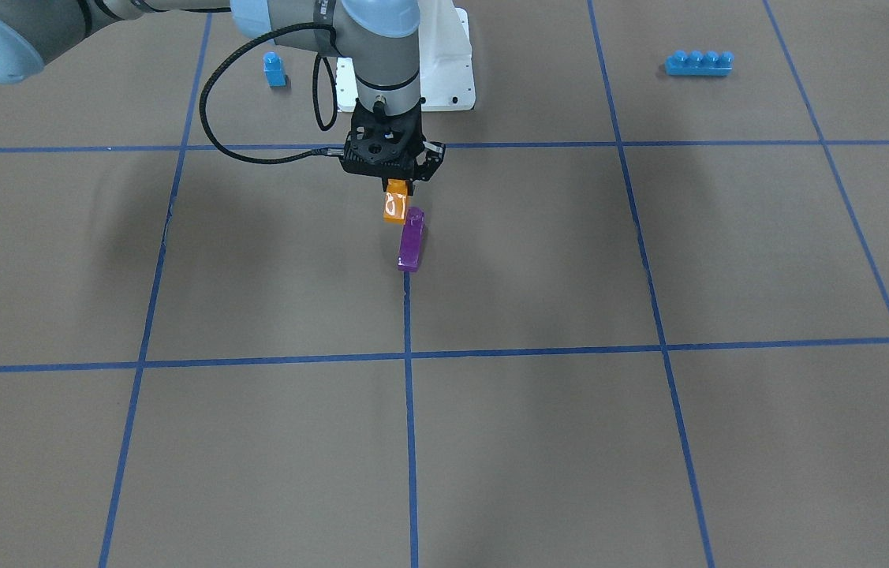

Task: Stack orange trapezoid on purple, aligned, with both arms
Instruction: 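Carry the orange block with the right gripper above the purple block, then lower the orange block onto the purple block, aligning it, and release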

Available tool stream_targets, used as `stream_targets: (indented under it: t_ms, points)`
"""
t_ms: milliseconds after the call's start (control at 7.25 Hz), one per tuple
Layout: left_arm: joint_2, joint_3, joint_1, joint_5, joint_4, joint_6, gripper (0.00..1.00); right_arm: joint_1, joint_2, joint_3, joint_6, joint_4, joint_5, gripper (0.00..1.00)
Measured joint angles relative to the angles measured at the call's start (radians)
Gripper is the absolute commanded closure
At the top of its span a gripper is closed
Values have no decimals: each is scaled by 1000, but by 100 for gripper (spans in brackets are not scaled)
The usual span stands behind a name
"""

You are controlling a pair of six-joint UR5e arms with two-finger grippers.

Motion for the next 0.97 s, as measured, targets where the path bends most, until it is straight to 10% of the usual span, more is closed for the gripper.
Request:
stream_targets:
  t_ms: [966]
  points:
    - [-1, 1, 1, 0, 0, -1, 0, -15, 28, -74, -2, 7, -28, 100]
